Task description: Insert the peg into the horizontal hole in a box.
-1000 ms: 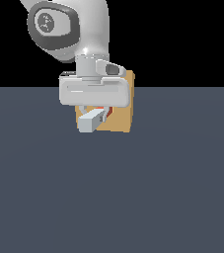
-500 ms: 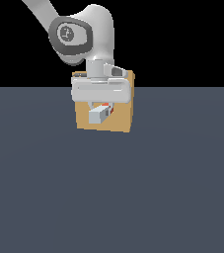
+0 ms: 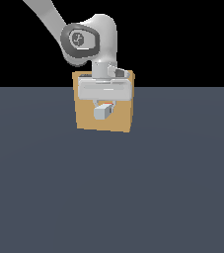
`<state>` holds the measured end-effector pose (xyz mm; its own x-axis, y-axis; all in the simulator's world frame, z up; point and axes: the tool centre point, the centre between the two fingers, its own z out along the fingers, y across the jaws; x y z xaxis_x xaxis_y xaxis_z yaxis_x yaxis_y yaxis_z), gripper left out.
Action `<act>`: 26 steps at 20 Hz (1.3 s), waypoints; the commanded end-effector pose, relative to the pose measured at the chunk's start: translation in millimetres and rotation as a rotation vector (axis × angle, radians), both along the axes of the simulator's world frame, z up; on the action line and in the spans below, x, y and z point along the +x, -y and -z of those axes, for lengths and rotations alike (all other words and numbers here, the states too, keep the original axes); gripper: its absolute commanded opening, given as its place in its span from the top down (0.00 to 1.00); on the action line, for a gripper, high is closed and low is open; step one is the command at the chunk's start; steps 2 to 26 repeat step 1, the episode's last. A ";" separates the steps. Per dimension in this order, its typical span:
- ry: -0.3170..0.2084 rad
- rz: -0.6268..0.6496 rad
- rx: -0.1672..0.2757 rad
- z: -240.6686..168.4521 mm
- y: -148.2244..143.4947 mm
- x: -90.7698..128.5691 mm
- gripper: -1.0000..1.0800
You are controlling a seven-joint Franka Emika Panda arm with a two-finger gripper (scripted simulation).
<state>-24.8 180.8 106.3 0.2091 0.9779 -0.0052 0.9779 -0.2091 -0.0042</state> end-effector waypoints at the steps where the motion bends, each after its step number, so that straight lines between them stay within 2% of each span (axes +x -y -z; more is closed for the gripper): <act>1: 0.008 -0.002 0.005 -1.8 -8.2 3.4 1.00; 26: 0.008 -0.002 0.005 -1.8 -8.2 3.4 1.00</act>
